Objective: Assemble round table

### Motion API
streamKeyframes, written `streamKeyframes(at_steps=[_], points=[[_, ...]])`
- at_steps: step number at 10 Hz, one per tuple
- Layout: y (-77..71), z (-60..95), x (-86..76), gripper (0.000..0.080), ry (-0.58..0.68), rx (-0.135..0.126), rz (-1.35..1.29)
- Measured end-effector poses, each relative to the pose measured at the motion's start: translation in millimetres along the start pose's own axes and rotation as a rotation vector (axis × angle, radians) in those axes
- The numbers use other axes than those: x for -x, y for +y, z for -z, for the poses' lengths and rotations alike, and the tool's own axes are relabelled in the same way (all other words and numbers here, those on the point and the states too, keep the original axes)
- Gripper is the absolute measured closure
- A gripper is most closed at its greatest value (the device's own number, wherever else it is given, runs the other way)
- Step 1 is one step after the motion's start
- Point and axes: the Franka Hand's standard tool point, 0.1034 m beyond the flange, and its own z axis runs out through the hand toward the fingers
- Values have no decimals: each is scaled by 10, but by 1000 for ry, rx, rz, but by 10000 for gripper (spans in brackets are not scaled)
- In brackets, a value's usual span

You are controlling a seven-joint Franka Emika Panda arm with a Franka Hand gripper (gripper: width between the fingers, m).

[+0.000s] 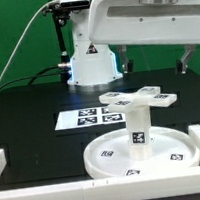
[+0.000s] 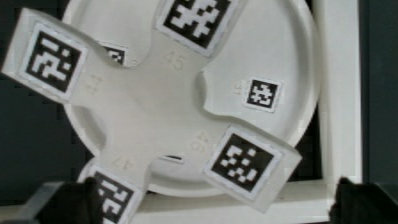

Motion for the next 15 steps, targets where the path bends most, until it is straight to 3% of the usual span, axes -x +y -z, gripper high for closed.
streamKeyframes(at_steps=[1, 2, 3, 4, 5, 8, 9, 11, 15], points=[[-14, -20, -38, 151, 76, -6, 115], [72, -90, 1, 151, 142, -40, 183], [200, -180, 63, 151, 166, -58, 198], [248, -246, 99, 151, 186, -60, 202], [216, -288, 163, 151, 177, -57, 189], [232, -301, 158, 151, 174, -64, 201], [323, -330, 169, 151, 152, -101, 198], [480, -337, 178, 151, 48, -120, 206], [337, -346, 153, 151, 48, -115, 185]])
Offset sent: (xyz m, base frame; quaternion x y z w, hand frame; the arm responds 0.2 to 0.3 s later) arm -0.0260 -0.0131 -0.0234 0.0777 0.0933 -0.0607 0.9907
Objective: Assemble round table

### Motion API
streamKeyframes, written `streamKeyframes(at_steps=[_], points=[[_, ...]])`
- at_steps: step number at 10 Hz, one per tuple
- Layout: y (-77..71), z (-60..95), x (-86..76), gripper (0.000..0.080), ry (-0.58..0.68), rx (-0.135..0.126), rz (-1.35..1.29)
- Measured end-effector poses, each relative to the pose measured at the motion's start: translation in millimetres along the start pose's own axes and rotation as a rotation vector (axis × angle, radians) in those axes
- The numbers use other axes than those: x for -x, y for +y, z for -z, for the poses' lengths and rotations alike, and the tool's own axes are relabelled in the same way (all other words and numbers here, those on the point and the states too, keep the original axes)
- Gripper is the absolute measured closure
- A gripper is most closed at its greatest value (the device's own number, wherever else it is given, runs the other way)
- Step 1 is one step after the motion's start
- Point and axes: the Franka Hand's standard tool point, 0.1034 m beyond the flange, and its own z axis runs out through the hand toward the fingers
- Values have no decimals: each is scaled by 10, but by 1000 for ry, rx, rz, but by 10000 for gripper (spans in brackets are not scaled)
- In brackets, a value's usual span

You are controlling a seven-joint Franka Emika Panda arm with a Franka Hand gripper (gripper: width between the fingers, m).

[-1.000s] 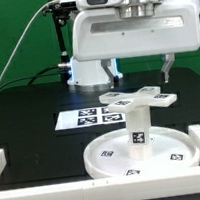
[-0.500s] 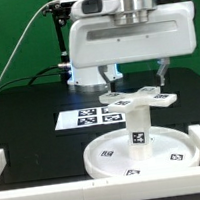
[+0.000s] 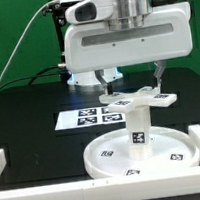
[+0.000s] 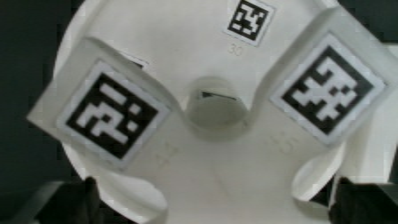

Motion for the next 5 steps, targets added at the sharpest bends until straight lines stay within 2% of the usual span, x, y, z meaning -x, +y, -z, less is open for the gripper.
streamKeyframes(at_steps=[2, 5], points=[[-88, -22, -39, 151, 5, 0, -16], [-78, -107, -10, 151, -9, 6, -16]])
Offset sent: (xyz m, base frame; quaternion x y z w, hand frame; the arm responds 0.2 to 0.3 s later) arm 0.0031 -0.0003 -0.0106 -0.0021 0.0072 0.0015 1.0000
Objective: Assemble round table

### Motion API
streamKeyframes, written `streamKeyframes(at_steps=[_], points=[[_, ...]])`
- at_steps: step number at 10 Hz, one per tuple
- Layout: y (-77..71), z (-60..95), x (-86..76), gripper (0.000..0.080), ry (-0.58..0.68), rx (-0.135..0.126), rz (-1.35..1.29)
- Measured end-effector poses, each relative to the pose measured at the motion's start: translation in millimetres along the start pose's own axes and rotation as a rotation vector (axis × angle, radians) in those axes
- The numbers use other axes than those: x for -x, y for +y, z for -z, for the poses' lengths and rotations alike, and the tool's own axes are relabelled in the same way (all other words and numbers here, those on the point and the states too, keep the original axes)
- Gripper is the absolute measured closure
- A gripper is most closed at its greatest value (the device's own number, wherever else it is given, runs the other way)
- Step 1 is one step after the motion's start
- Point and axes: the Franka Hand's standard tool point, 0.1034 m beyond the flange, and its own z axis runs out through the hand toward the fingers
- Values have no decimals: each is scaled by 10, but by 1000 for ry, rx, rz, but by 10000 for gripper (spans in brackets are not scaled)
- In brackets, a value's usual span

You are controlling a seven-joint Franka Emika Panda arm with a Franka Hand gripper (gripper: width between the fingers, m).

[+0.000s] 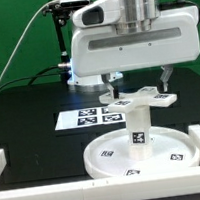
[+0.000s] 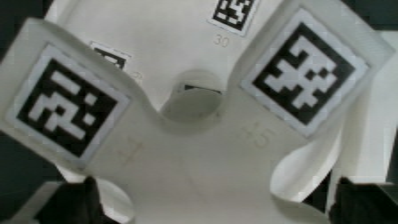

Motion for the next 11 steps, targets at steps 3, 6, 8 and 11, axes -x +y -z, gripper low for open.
streamKeyframes(at_steps=[3, 6, 8, 11], points=[[12, -70, 22, 151, -2, 6, 0], [-16, -137, 17, 151, 7, 11, -3], [-46, -145, 2, 151, 20, 23, -15], [38, -136, -10, 351, 23, 27, -29]])
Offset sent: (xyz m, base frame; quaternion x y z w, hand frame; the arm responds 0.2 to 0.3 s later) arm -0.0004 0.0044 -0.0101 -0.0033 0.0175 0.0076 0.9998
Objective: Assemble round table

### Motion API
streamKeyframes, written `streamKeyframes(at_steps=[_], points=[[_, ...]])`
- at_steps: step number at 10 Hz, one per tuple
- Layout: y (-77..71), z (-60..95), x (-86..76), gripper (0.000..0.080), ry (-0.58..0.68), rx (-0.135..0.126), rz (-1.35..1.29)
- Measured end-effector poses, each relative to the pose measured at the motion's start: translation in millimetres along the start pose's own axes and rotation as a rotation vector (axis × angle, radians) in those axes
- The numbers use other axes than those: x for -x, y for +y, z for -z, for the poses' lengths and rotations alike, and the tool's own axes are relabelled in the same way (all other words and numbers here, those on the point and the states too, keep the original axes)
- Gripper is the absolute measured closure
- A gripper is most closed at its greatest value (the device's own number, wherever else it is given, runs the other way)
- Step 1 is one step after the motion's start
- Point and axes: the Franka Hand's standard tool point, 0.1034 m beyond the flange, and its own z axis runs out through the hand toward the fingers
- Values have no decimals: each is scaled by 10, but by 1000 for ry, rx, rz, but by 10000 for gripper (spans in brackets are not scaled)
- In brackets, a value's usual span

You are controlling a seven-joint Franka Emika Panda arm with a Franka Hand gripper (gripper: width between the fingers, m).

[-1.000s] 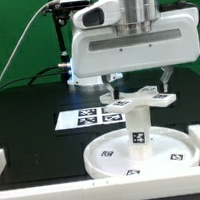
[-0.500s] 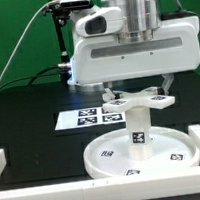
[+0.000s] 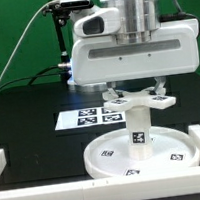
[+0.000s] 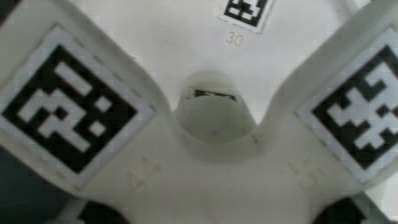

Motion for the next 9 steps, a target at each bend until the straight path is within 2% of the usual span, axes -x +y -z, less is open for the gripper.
streamKeyframes(at_steps=[3, 4, 7, 8, 9], points=[[2, -6, -5, 350, 8, 2, -35], [-8, -5, -29, 350, 53, 6, -68], [-12, -9, -22, 350, 73, 4, -534], [-14, -11, -21, 350, 73, -3, -664], [-6, -14, -32, 350, 69, -39, -883]])
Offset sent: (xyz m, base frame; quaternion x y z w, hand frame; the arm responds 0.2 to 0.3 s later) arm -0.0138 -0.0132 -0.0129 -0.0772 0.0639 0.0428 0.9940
